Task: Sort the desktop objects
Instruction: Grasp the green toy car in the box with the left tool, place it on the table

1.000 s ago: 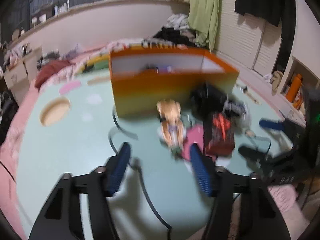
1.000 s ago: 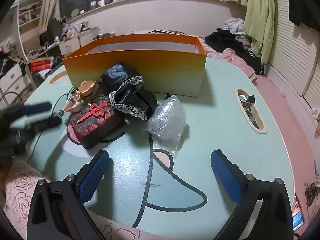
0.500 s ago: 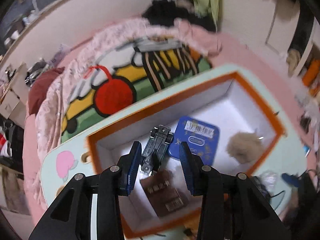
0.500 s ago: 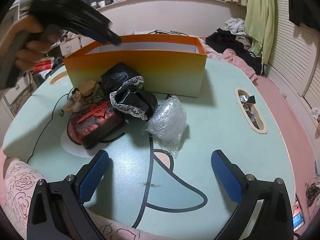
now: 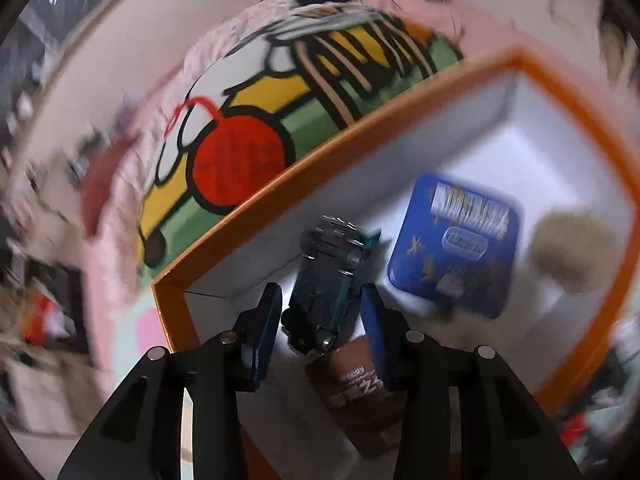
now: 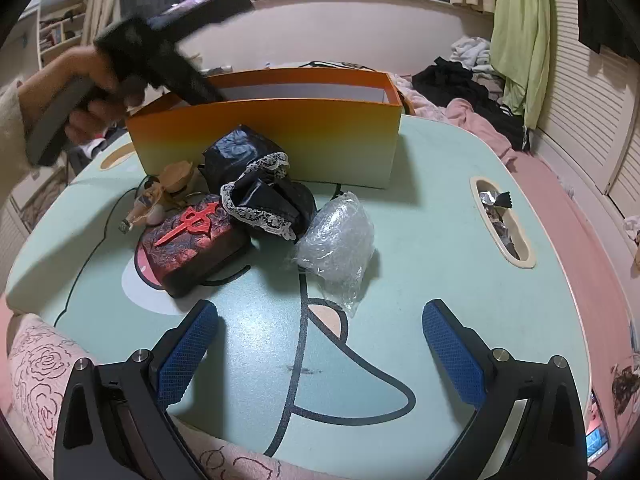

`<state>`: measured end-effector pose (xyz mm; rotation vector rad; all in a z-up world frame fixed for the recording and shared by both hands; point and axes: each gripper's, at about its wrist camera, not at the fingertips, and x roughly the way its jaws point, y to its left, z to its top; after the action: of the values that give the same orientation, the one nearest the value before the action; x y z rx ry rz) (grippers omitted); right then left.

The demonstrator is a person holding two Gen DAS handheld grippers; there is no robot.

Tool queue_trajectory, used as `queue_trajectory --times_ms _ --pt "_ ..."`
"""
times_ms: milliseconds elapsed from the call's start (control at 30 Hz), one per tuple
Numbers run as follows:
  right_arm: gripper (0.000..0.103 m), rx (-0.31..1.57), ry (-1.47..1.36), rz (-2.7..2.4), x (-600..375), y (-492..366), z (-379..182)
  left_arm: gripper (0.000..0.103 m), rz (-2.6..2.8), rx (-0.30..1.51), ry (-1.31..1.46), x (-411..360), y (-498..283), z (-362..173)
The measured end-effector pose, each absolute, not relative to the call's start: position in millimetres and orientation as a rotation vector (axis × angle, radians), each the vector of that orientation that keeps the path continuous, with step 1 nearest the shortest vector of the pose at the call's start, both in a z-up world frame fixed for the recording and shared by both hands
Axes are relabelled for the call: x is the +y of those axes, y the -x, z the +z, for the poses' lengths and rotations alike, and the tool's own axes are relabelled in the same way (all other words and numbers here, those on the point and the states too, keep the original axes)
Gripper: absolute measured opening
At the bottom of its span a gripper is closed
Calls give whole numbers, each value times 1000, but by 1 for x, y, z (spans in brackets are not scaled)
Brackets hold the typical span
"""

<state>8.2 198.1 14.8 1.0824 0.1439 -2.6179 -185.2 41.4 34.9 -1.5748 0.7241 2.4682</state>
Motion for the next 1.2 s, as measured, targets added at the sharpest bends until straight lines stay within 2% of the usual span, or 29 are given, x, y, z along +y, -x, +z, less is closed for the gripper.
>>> queue_trajectory --times_ms 133,167,200,467,567,733,833,900,967,1000,1067,1200 --pt "102 145 -1081 -2616 196 -8 15 36 2467 717 1518 38 183 37" --pt "102 144 -1081 -2617 196 -8 16 29 2468 660 1502 34 182 42" --pt "102 143 -1080 -2617 196 -9 16 28 2477 554 1454 25 178 51" --pt "102 143 -1081 -2618 197 -7 15 27 2526 -67 1041 -39 98 135" --pt "102 143 -1081 -2618 197 -7 15 28 2437 -213 1094 -48 67 121" --pt "102 143 -1081 -2619 197 -7 15 28 2436 -259 1279 -51 35 64" --pt "102 142 -1081 -2618 197 -7 16 28 2426 -278 1274 -41 29 47" --pt "102 143 -1081 -2618 197 -7 15 37 2425 -337 1237 -35 31 47" --pt "102 142 -1081 -2618 197 -7 16 74 2448 -336 1177 -34 23 54" --pt "102 141 -1081 -2617 197 -7 16 79 2480 -316 1146 -33 17 59" --pt "102 141 -1081 -2617 197 -7 16 81 2556 -230 1084 -31 2 67" --pt "102 141 -1082 -2618 197 -7 16 81 2537 -88 1139 -26 -20 56"
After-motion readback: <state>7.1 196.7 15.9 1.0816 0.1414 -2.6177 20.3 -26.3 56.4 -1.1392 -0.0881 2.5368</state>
